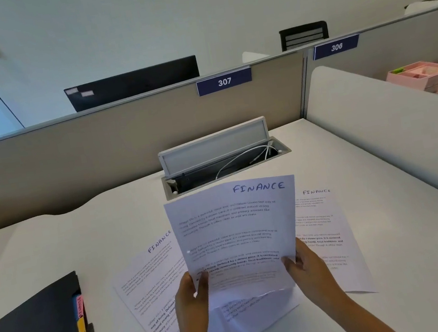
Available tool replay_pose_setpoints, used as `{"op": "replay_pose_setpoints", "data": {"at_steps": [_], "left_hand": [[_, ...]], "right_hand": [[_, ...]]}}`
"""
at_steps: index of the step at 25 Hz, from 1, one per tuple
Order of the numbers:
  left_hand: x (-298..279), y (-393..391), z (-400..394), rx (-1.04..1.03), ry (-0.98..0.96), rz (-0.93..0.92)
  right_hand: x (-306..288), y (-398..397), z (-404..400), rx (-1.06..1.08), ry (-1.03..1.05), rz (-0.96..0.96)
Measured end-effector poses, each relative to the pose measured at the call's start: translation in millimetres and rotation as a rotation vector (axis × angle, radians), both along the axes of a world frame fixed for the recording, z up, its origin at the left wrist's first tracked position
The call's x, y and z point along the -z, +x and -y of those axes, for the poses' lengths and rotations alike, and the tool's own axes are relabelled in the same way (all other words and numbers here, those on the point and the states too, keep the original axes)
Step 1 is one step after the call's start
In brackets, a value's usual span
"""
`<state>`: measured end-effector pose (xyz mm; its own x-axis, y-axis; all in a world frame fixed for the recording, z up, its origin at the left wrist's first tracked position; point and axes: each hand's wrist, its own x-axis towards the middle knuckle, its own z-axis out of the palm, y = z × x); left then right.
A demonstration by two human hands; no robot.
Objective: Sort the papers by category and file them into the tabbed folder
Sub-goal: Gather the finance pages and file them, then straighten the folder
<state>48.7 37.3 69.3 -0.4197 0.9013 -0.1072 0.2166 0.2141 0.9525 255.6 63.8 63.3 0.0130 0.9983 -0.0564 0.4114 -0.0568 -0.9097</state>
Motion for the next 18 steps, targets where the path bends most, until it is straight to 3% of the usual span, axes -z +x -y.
{"op": "replay_pose_setpoints", "data": {"at_steps": [3,6,9,12,18], "left_hand": [[-0.9,2.7,-3.2,-0.009,-0.027,-0.034],[-1.4,0.9,-4.8,-0.071,-0.011,-0.011],[9.5,-1.3,-5.9,-0.135,-0.046,0.065],[34.8,-5.9,-8.0,-0.171,-0.198,0.112],[61.8,-14.2,-9.2,-0.110,-0.401,0.024]], "right_hand": [[2.1,6.3,-1.8,0.015,-0.072,-0.012],[10.7,37.1,-6.0,0.112,-0.149,0.106],[22.5,80.1,-13.0,0.310,-0.286,0.379],[27.4,101.7,-13.2,0.404,-0.428,0.683],[38.6,101.2,-31.3,0.395,-0.539,0.718]]}}
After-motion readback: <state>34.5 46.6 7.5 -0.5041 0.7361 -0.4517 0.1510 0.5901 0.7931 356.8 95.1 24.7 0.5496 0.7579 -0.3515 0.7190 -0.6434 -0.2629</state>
